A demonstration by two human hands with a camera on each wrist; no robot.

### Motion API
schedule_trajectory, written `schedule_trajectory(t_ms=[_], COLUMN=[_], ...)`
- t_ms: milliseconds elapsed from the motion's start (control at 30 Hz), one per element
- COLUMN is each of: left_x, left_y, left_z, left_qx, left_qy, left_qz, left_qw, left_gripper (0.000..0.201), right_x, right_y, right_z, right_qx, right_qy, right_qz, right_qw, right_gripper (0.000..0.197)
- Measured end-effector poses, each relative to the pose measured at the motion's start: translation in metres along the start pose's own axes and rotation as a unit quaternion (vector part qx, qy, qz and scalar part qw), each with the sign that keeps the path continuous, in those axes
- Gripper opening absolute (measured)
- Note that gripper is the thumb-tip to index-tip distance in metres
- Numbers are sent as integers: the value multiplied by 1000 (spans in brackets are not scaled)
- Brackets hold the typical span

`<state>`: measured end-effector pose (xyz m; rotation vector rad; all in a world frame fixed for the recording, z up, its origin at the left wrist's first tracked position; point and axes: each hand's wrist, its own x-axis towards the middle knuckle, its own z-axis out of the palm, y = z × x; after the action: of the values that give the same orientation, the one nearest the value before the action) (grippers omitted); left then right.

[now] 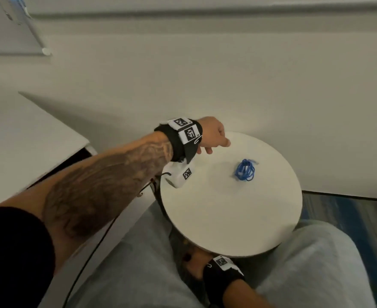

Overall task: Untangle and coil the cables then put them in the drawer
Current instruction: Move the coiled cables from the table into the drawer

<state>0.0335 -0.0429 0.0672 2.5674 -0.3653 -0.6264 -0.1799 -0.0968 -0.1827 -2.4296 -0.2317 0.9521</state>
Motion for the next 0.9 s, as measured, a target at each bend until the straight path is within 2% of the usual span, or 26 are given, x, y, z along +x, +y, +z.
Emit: schedule_trajectory(t_ms=[67, 200, 300, 400, 500, 600, 667, 800, 900], left_x=[29, 74, 92, 91, 74, 40, 3, -88, -152], left_y=[16, 19, 13, 15, 17, 8, -10, -81, -153], left_z=[34, 100, 133, 138, 109, 54, 9, -65, -92], left_qx=[26, 86, 97, 82, 81, 51, 40, 43, 83], left_qy=[-22, -36, -53, -51, -38, -4, 14, 57, 77], left_qz=[-3, -15, -20, -6, 17, 36, 35, -32, -111], left_qw=[999, 996, 994, 995, 996, 998, 998, 997, 987], left_gripper=[39, 79, 66, 59, 57, 48, 50, 68, 82], right_x=[-6, -4, 7, 9, -1, 2, 5, 21, 47], right_y=[-3, -1, 3, 3, 1, 8, 10, 28, 51], right_z=[-7, -8, 3, 2, -8, -7, -5, 10, 26], right_qx=[27, 34, 63, 70, -3, -10, -15, -26, -36], right_qy=[-20, -49, -103, -87, -64, -57, -48, -34, -52], right_qz=[16, 33, 56, 77, 26, -6, -9, -15, 7], right_qw=[999, 998, 991, 991, 998, 998, 999, 999, 998], right_gripper=[47, 43, 43, 48, 47, 52, 51, 62, 49])
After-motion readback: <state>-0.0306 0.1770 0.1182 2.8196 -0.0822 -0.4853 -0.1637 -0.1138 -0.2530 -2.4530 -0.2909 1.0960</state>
